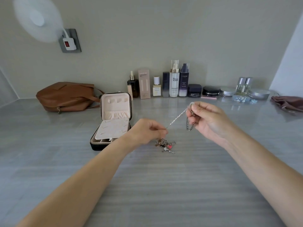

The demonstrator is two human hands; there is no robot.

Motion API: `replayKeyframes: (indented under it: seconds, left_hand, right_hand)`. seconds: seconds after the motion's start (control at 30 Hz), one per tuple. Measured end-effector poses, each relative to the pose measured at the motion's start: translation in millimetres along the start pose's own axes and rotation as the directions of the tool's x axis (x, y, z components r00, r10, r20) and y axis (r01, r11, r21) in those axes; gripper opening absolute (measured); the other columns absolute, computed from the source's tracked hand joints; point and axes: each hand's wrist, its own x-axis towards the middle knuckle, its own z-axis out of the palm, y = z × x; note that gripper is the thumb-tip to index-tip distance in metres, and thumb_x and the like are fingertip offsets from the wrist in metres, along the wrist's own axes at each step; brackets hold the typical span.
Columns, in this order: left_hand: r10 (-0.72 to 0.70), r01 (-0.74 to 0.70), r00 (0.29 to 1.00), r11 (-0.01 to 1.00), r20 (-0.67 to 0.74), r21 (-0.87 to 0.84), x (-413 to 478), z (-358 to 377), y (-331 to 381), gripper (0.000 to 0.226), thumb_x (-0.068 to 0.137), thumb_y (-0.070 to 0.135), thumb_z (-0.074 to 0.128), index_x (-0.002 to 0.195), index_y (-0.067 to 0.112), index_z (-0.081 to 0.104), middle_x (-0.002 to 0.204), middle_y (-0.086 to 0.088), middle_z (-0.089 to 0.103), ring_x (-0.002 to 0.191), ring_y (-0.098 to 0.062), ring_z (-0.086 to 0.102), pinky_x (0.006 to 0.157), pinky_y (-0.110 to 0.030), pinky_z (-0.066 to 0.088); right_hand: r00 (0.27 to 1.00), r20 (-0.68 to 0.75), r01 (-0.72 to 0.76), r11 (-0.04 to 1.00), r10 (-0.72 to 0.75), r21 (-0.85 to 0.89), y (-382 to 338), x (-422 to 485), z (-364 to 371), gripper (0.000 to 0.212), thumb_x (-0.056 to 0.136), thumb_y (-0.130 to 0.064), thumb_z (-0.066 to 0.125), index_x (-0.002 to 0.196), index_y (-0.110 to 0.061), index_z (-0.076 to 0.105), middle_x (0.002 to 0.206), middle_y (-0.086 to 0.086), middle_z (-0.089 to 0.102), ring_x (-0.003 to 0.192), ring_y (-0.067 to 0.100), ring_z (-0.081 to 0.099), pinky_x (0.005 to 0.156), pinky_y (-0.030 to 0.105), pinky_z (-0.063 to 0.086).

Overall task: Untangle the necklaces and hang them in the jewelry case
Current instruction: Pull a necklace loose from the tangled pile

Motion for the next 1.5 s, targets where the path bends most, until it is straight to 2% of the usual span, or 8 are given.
replayKeyframes:
  seconds: [0.13, 0.57, 0.7, 0.97, 1.07, 1.2, 1.33, 1.5]
  left_hand:
    - [0.016, -0.016, 0.997, 1.0, -0.077, -0.005, 0.4, -2.2, -0.2, 0.008, 0.082, 0.015, 0.065, 0.078, 0.019, 0.069, 0.062, 0.013, 0.068, 0.068, -0.004, 0.057, 0.064, -0.018, 0.041]
    - [0.084, -0.186, 0.97, 0.864, -0.229, -0.469, -5.0, -15.8, 22.9, 0.013, 0.086, 0.017, 0.058, 0.075, 0.019, 0.064, 0.057, 0.006, 0.066, 0.056, -0.01, 0.065, 0.068, -0.029, 0.053]
    - [0.029, -0.119, 0.968, 0.927, -0.248, -0.356, -2.0, -17.1, 14.8, 0.016, 0.086, 0.012, 0.059, 0.072, 0.016, 0.063, 0.059, 0.005, 0.062, 0.05, -0.006, 0.06, 0.067, -0.03, 0.05]
    - [0.02, -0.009, 0.975, 0.999, -0.221, 0.052, 6.9, -3.5, -4.9, 0.009, 0.084, 0.015, 0.062, 0.076, 0.018, 0.065, 0.065, 0.003, 0.06, 0.053, -0.004, 0.055, 0.053, -0.018, 0.042]
    - [0.05, -0.029, 0.985, 0.992, -0.164, 0.126, 4.5, 5.4, -4.8, 0.014, 0.086, 0.017, 0.06, 0.096, 0.011, 0.068, 0.069, 0.001, 0.06, 0.056, -0.011, 0.049, 0.041, -0.009, 0.037]
    - [0.109, -0.1, 0.989, 0.991, -0.103, 0.091, 3.4, 18.3, 5.7, 0.021, 0.092, 0.019, 0.05, 0.107, 0.015, 0.064, 0.061, 0.003, 0.057, 0.052, -0.013, 0.043, 0.04, -0.015, 0.034]
    - [0.172, -0.164, 0.983, 0.98, -0.062, 0.111, 2.4, 28.6, 13.8, 0.019, 0.09, 0.01, 0.046, 0.089, 0.009, 0.065, 0.056, 0.003, 0.051, 0.035, -0.002, 0.038, 0.038, -0.01, 0.029]
    - [0.085, -0.085, 0.993, 0.996, -0.076, 0.002, 3.9, 25.1, 14.9, 0.025, 0.089, 0.013, 0.048, 0.067, 0.021, 0.057, 0.061, 0.006, 0.051, 0.053, -0.008, 0.039, 0.05, -0.019, 0.032]
  right_hand:
    - [1.0, -0.014, 0.021, 1.0, -0.021, 0.001, -1.1, 0.9, -2.8, 0.022, 0.091, -0.005, 0.042, 0.073, -0.007, 0.055, 0.058, -0.002, 0.06, 0.048, 0.008, 0.048, 0.049, 0.015, 0.041]
    - [1.0, 0.003, 0.0, 0.995, 0.001, -0.099, 7.0, -0.2, 0.3, 0.022, 0.092, -0.005, 0.043, 0.074, -0.008, 0.055, 0.06, 0.001, 0.059, 0.05, 0.009, 0.048, 0.051, 0.014, 0.042]
    - [1.0, -0.015, 0.0, 0.956, -0.005, -0.293, 10.1, -0.6, -1.5, 0.023, 0.092, -0.006, 0.046, 0.073, -0.012, 0.057, 0.067, 0.003, 0.061, 0.053, 0.01, 0.049, 0.06, 0.02, 0.042]
    - [0.994, 0.081, 0.108, 0.672, -0.071, -0.733, 14.6, 0.7, 2.7, 0.017, 0.091, -0.008, 0.05, 0.078, -0.017, 0.056, 0.077, 0.004, 0.069, 0.061, 0.013, 0.058, 0.072, 0.026, 0.047]
    - [0.99, 0.124, 0.139, 0.675, -0.07, -0.725, 13.3, -0.2, 6.4, 0.02, 0.093, -0.005, 0.046, 0.078, -0.017, 0.053, 0.073, 0.002, 0.066, 0.054, -0.003, 0.053, 0.063, 0.011, 0.045]
    - [0.982, 0.176, 0.167, 0.708, -0.062, -0.686, 11.3, -1.4, 11.3, 0.024, 0.094, -0.004, 0.041, 0.078, -0.018, 0.052, 0.068, -0.002, 0.061, 0.055, -0.005, 0.051, 0.06, 0.009, 0.041]
    - [0.979, 0.197, 0.174, 0.734, -0.057, -0.656, 12.6, -1.3, 13.6, 0.025, 0.094, -0.004, 0.04, 0.078, -0.018, 0.052, 0.065, 0.0, 0.058, 0.056, -0.003, 0.05, 0.059, 0.011, 0.041]
    - [0.985, 0.154, 0.156, 0.763, -0.074, -0.627, 13.0, 0.6, 8.7, 0.023, 0.094, -0.006, 0.043, 0.078, -0.019, 0.054, 0.065, 0.001, 0.06, 0.068, 0.015, 0.051, 0.06, 0.014, 0.041]
